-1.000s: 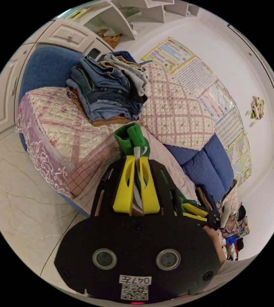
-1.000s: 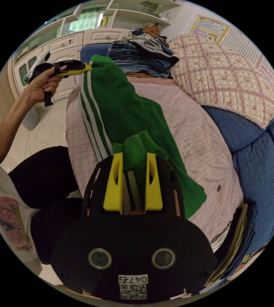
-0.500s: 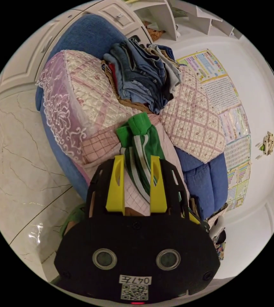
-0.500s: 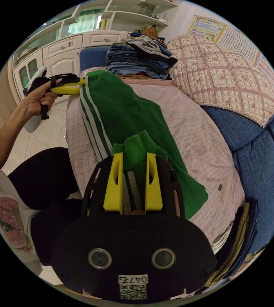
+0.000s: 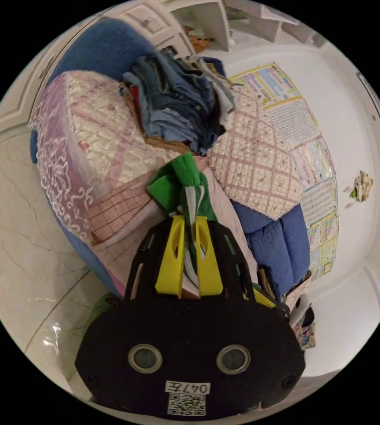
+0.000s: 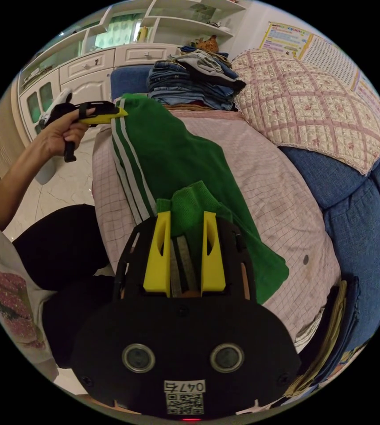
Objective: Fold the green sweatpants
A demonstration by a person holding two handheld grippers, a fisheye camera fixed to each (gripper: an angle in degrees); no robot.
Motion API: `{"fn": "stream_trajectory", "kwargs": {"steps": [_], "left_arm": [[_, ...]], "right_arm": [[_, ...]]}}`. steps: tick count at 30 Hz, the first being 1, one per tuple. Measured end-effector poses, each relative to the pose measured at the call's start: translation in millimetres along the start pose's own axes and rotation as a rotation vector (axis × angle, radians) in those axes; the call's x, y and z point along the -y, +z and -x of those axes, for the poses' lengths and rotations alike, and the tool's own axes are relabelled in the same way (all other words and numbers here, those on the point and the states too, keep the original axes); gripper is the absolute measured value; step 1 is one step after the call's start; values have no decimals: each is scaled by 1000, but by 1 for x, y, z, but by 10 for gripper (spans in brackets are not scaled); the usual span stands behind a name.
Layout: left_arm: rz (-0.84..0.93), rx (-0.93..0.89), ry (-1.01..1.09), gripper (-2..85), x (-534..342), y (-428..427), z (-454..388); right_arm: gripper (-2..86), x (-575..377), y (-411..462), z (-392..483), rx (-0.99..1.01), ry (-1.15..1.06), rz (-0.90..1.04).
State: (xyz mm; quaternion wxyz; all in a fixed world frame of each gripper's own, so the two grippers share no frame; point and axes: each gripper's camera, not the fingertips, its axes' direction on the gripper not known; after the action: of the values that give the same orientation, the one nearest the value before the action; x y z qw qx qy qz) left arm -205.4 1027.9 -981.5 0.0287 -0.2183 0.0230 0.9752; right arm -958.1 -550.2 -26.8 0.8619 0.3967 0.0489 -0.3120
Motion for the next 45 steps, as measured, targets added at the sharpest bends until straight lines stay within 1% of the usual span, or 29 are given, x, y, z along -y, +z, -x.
{"fn": "stream_trajectory", "kwargs": {"steps": [4, 5, 6, 8, 9, 11, 12, 14, 15, 16, 17, 18, 20, 22, 24, 26, 28, 29, 31, 33, 35, 37, 39, 41, 43, 45], "left_arm": [[-33, -19, 387, 32, -48, 23, -56], [-24, -35, 504, 32, -68, 34, -76], [-17, -47, 564, 32, -79, 41, -86], [37, -100, 788, 32, -131, 74, -122], [55, -111, 839, 32, -146, 84, -130], [135, -120, 1046, 33, -212, 132, -154], [159, -113, 1097, 33, -231, 145, -157], [316, -55, 1286, 36, -306, 207, -163], [355, -34, 1324, 37, -325, 222, -161], [412, 18, 1382, 40, -361, 250, -153], [432, 59, 1411, 45, -392, 272, -142], [439, 66, 1425, 50, -406, 279, -136], [379, 80, 1436, 73, -441, 284, -112], [343, 58, 1423, 83, -453, 279, -89], [354, 61, 1381, 85, -455, 280, -61], [398, 118, 1320, 85, -455, 288, -17], [418, 186, 1278, 86, -453, 299, 14], [411, 234, 1254, 88, -452, 306, 31], [374, 269, 1225, 90, -448, 316, 49], [343, 252, 1201, 90, -442, 328, 59], [340, 196, 1187, 93, -438, 352, 67], [364, 174, 1184, 99, -437, 378, 74], [406, 184, 1193, 99, -440, 407, 81], [437, 209, 1203, 86, -444, 436, 92], [427, 197, 1185, 65, -443, 448, 101], [425, 183, 1183, 47, -444, 460, 108]], "right_arm": [[68, -30, 1, -7, -3, -7, 3], [68, -40, -1, -9, -10, -14, 0], [68, -45, -3, -11, -13, -15, -3], [62, -71, -24, -25, -4, 19, -44], [60, -80, -34, -31, 1, 43, -70], [41, -133, -80, -63, -18, 205, -194], [37, -149, -90, -72, -35, 255, -212], [22, -218, -119, -100, -133, 435, -220], [19, -236, -123, -105, -162, 474, -216], [13, -269, -128, -114, -206, 537, -202], [9, -300, -129, -121, -226, 588, -191], [7, -314, -129, -123, -230, 611, -194], [12, -362, -129, -129, -214, 677, -240], [25, -388, -128, -132, -182, 704, -285], [47, -405, -125, -136, -110, 718, -333], [69, -417, -121, -138, 8, 695, -416], [73, -417, -116, -135, 41, 665, -449], [74, -413, -111, -133, 27, 652, -448], [74, -406, -105, -133, -16, 645, -444], [73, -397, -90, -139, -56, 644, -404], [65, -382, -55, -151, -28, 614, -254], [42, -379, -34, -154, 2, 574, -189], [18, -382, -31, -151, -25, 534, -207], [3, -391, -50, -140, -97, 465, -293], [1, -405, -60, -129, -144, 387, -375], [0, -425, -44, -131, -134, 387, -350]]}}
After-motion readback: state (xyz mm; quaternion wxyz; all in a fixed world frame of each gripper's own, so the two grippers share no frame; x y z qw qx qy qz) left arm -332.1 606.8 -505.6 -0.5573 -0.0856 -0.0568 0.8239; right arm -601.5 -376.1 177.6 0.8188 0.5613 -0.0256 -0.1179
